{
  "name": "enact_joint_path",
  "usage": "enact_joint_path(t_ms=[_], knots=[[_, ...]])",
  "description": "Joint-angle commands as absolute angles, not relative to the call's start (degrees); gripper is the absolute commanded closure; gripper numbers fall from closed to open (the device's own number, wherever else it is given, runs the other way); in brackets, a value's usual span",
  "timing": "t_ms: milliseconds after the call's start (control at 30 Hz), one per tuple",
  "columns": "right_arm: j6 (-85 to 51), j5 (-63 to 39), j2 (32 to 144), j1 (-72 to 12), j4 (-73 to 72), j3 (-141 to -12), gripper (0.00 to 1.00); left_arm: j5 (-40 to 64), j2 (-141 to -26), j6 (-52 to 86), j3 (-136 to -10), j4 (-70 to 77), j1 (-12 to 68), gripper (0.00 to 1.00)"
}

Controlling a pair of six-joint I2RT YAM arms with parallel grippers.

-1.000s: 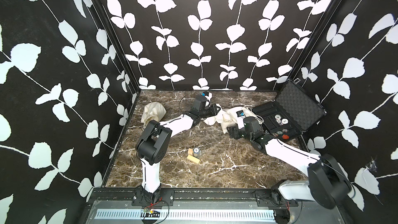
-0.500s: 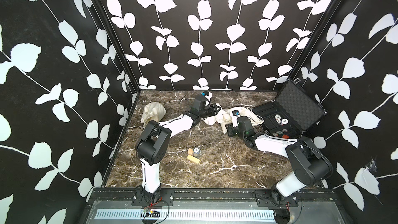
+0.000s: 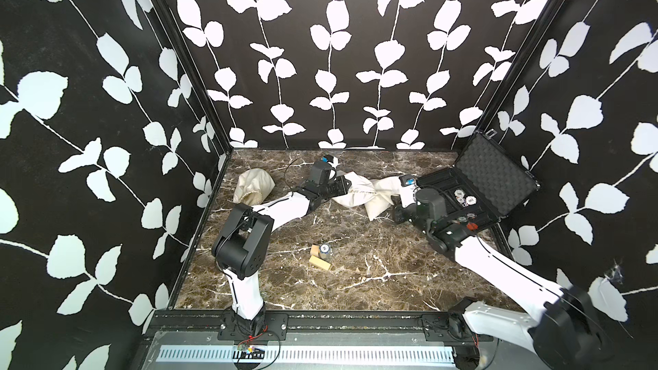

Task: Close the soil bag
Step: Frap the soil bag at the center of the board.

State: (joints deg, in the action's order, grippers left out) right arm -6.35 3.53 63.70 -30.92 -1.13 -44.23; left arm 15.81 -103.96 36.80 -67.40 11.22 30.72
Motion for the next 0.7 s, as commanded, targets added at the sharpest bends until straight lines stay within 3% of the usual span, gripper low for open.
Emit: enact_joint_path(t_ms=[0, 200, 267, 467, 667], knots=[[-3.8, 3.2, 61.6, -30.4, 2.6, -50.4, 1.00, 9.7, -99.5, 30.9, -64.9, 9.1, 28.7, 0.77], [-4.3, -2.1, 65.9, -30.8, 2.7, -59.4, 1.00, 6.9, -88.3, 18.5, -61.9, 12.5, 30.3, 0.42], [-4.8, -3.2, 67.3, -31.1, 2.5, -61.6, 1.00, 4.9, -84.7, 12.5, -60.9, 13.3, 32.2, 0.35], [-6.0, -4.8, 70.5, -32.1, 3.2, -66.7, 1.00, 3.2, -80.3, -1.9, -59.8, 18.1, 38.9, 0.32], [-6.5, -4.7, 70.5, -32.9, 3.6, -67.5, 1.00, 4.6, -84.3, -10.1, -63.4, 20.4, 44.5, 0.31]])
